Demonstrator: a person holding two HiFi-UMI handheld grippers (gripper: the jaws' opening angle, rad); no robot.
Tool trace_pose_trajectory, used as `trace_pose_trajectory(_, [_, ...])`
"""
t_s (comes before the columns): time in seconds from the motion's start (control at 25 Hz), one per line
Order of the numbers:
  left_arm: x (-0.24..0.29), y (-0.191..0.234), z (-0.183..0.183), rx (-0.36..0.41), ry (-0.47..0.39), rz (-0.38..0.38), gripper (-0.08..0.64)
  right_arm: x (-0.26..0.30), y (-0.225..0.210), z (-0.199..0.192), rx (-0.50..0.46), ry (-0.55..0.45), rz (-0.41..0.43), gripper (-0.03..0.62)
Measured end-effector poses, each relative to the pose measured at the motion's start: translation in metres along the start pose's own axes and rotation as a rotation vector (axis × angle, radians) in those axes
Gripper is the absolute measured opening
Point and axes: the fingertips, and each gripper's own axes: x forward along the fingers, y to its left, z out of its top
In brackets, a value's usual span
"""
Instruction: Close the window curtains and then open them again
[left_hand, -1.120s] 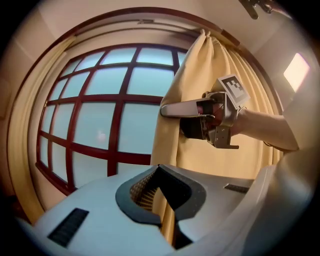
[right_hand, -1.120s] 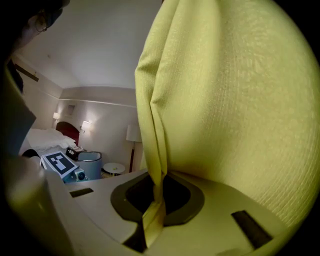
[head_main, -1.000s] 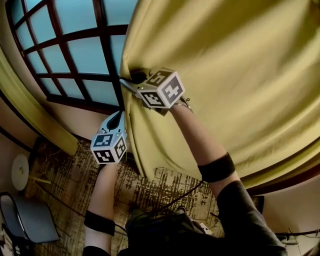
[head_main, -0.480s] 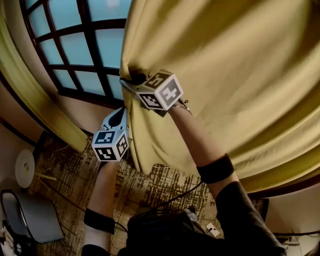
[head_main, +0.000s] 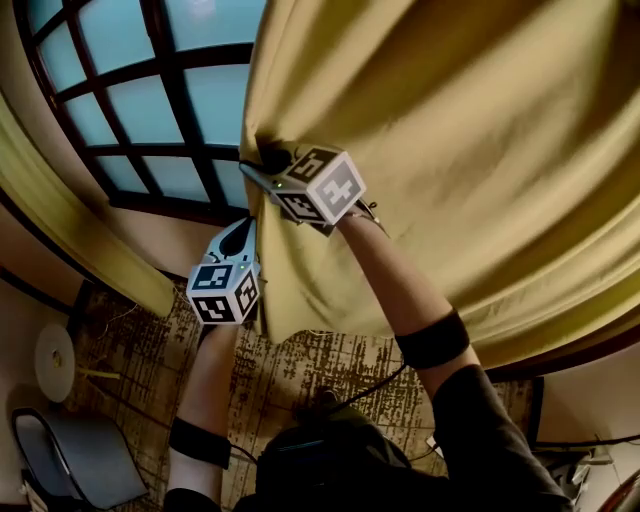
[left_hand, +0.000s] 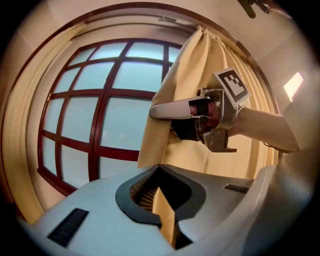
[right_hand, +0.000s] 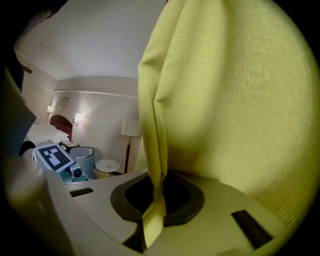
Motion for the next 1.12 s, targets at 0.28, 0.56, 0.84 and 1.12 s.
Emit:
trace_pose_trajectory(0.28, [0.012, 0.005, 0.0, 0.008, -0.003, 0.025, 0.004, -0.001, -0.02, -0.011, -0.014, 0.004, -0.004, 0.031])
trace_pose_trajectory(0.56, [0.019, 0.026, 0.003, 0.011, -0.009, 0.076, 0.004, 0.011, -0.028, -0.003, -0.049, -0.02, 0.016, 0.031])
trace_pose_trajectory(0.84, [0.015, 0.06, 0.002, 0.017, -0.01, 0.062, 0.004, 0.046, -0.02, 0.002, -0.059, -0.013, 0.008, 0.031])
trace_pose_trajectory(1.12, [0.007, 0.123, 0.007, 0.036, -0.005, 0.026, 0.004, 0.109, -0.015, 0.017, -0.024, -0.018, -0.013, 0.031])
